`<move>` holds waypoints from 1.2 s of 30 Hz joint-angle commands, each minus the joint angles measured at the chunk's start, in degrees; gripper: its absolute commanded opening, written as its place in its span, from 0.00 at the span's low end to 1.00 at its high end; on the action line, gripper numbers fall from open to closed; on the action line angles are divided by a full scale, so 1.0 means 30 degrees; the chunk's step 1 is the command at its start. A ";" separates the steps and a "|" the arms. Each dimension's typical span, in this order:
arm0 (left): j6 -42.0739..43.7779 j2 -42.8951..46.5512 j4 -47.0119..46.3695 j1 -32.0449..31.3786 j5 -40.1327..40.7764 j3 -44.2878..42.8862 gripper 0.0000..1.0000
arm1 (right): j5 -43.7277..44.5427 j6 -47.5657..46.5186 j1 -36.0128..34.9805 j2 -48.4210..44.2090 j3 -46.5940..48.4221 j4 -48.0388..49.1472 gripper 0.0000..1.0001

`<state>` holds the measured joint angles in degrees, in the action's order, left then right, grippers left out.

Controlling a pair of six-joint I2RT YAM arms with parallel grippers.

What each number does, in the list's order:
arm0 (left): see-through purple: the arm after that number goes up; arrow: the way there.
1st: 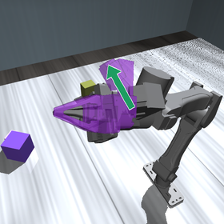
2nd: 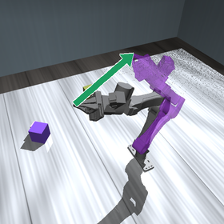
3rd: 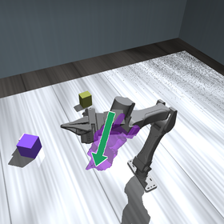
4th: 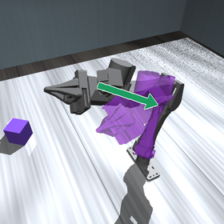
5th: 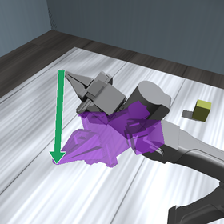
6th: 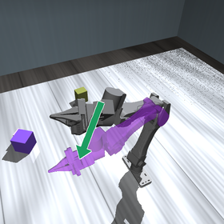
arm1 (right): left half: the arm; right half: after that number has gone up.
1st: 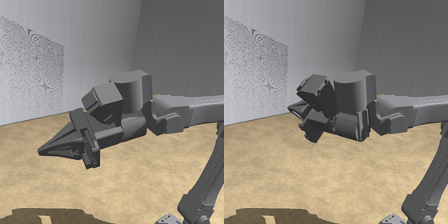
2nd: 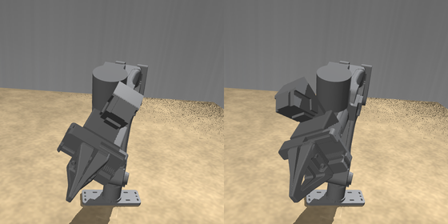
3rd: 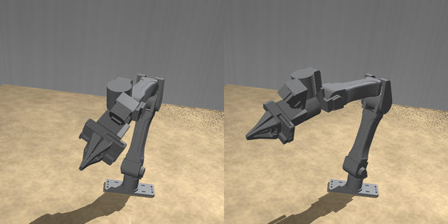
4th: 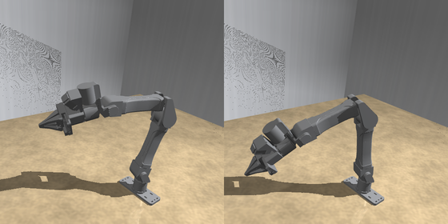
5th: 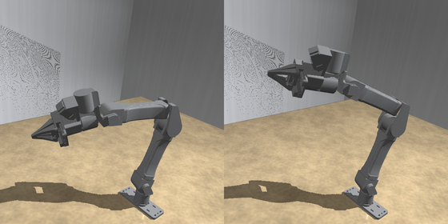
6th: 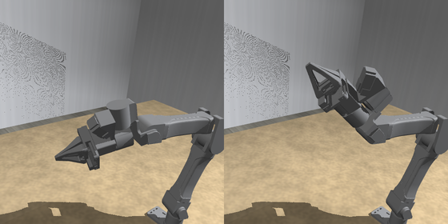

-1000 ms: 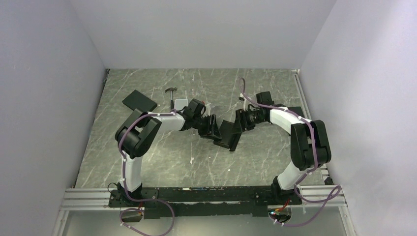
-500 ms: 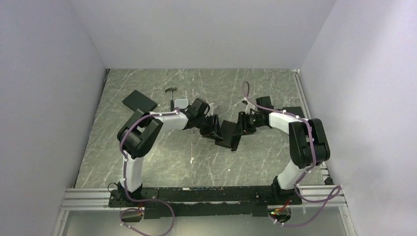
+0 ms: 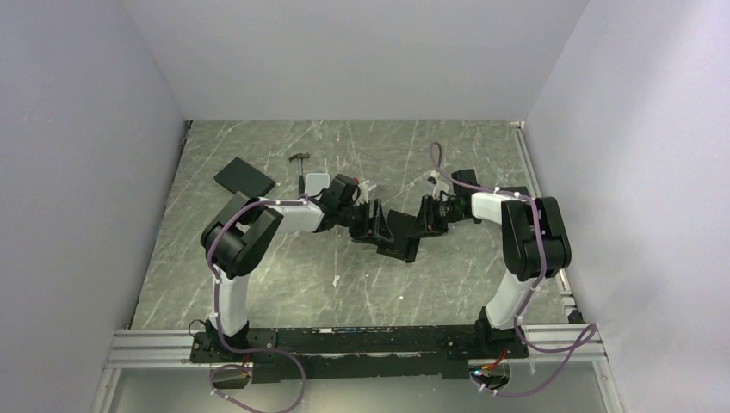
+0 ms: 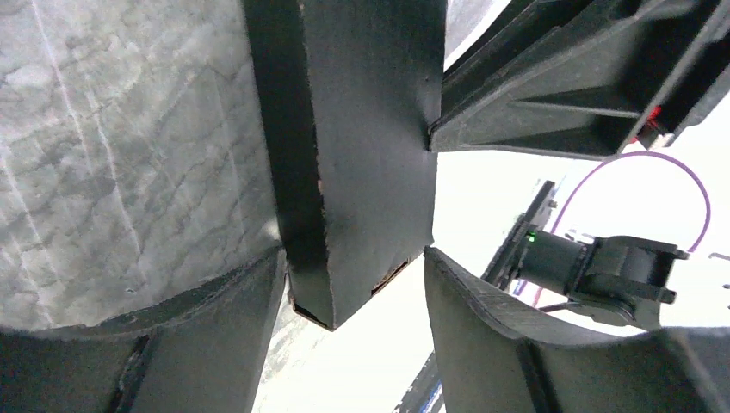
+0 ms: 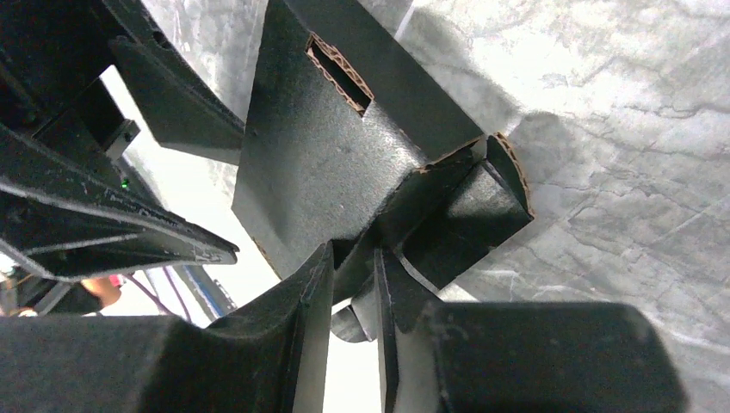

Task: Fold the paper box
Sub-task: Pick up the paper box from the center of the board.

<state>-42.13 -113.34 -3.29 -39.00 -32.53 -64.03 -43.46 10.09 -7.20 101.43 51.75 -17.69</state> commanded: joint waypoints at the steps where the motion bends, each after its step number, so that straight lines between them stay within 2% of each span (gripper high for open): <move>1: -0.0666 -0.1045 -0.1366 0.0597 0.0034 0.1889 0.70 | 0.1189 -0.0870 0.0876 0.1121 -0.0219 -0.0085 0.16; 12: -0.2570 -0.1683 -0.4334 0.0960 -0.1885 0.2467 0.70 | -0.1002 -0.1536 0.2280 0.2050 -0.0486 -0.0834 0.09; 17: -0.2925 -0.1897 -0.4303 0.0875 -0.1953 0.2306 0.71 | -0.1423 -0.1491 0.3351 0.2183 -0.0669 -0.0664 0.08; 23: -0.4331 -0.2443 -0.5682 0.0593 -0.2152 0.2448 0.70 | -0.2210 -0.1400 0.4285 0.2981 -0.0828 -0.0663 0.07; 36: -0.6457 -0.3895 -0.8100 -0.0063 -0.2337 0.2004 0.70 | -0.2413 -0.1661 0.4576 0.3569 -0.0769 -0.0899 0.07</move>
<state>-61.63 -120.64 -31.11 -38.06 -43.22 -58.59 -60.93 9.02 5.80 109.58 50.83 -19.73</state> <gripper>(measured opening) 0.700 0.134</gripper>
